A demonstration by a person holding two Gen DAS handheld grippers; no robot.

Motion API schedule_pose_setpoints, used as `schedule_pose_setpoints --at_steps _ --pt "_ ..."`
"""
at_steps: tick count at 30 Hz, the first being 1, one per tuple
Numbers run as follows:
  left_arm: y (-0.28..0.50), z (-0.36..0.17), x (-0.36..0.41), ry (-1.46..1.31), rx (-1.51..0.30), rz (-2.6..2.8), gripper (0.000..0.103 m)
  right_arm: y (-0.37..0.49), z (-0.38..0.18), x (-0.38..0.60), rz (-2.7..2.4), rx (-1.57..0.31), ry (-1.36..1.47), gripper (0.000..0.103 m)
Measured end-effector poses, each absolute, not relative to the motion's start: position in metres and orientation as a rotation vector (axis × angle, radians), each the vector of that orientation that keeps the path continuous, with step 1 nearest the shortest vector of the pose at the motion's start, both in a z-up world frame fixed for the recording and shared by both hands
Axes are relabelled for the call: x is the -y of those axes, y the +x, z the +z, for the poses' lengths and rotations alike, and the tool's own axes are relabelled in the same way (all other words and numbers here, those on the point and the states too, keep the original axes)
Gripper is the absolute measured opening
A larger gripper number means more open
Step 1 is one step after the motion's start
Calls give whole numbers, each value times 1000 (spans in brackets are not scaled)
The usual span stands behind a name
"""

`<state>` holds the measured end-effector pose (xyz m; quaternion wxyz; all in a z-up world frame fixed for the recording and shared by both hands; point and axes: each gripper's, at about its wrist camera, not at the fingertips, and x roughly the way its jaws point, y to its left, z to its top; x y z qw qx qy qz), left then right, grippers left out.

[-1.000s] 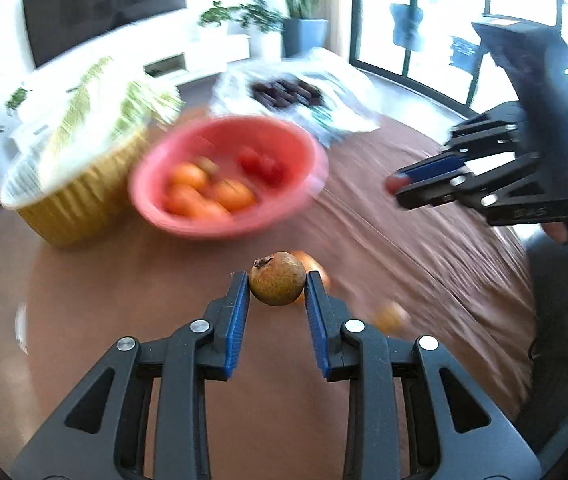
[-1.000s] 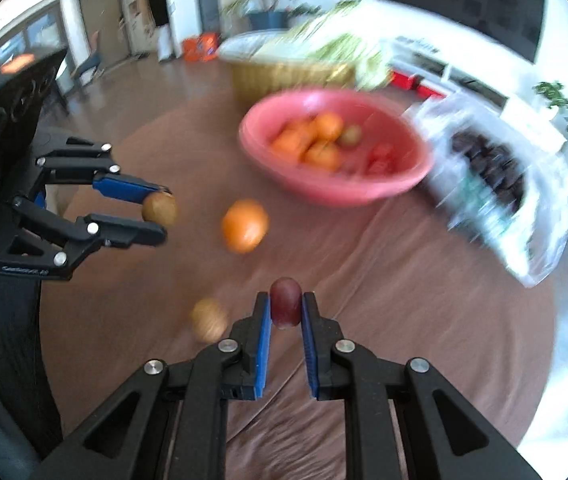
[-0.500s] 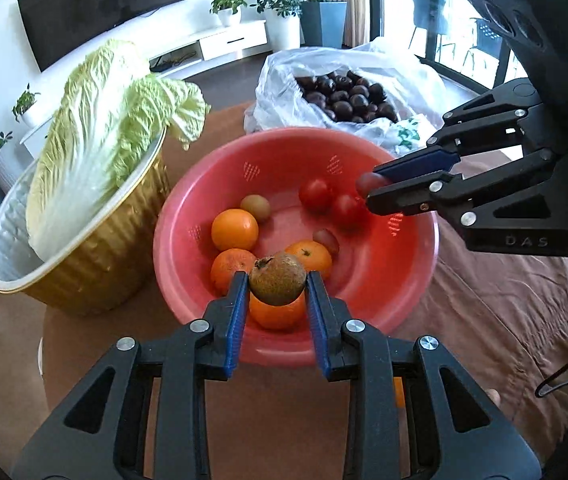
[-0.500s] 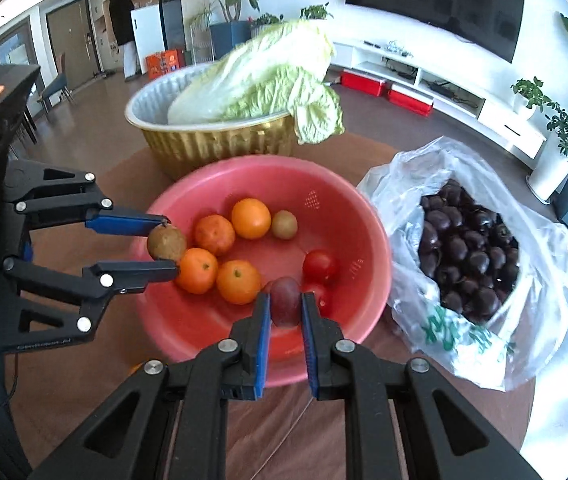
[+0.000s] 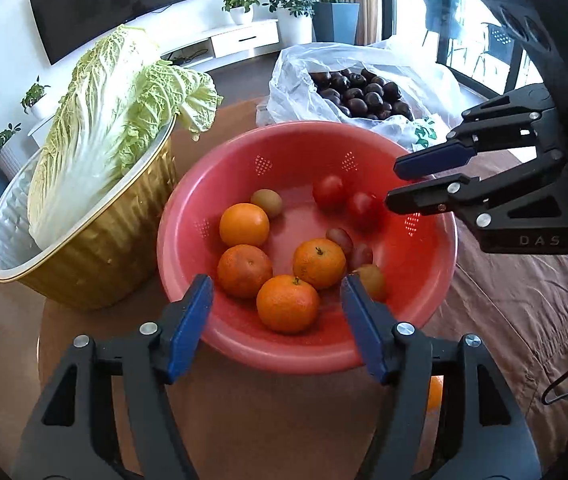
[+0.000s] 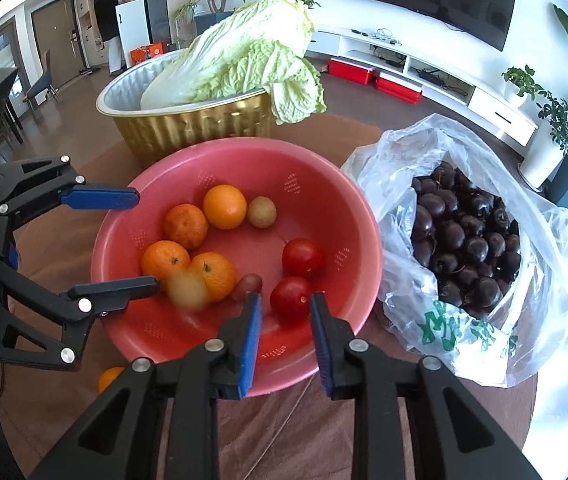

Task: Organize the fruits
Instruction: 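Move both open tools back to the last orange and brown kiwi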

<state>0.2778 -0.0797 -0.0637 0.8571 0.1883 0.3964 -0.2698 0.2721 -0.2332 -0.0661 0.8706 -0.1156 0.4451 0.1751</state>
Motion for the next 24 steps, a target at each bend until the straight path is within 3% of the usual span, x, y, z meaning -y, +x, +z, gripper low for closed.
schedule_pose_setpoints --at_steps 6,11,17,20,24 --pt "266 -54 72 388 -825 -556 66 253 -51 239 353 -896 -218 29" --pt "249 -44 64 370 -804 -550 71 209 -47 248 362 -875 -180 40" --pt "208 -37 50 366 -784 -544 74 148 -68 237 419 -910 -138 41" --pt "180 -40 38 360 -782 -548 85 127 -81 227 436 -929 -144 41" --pt "149 -50 21 350 -805 -539 85 118 -98 212 460 -967 -147 41"
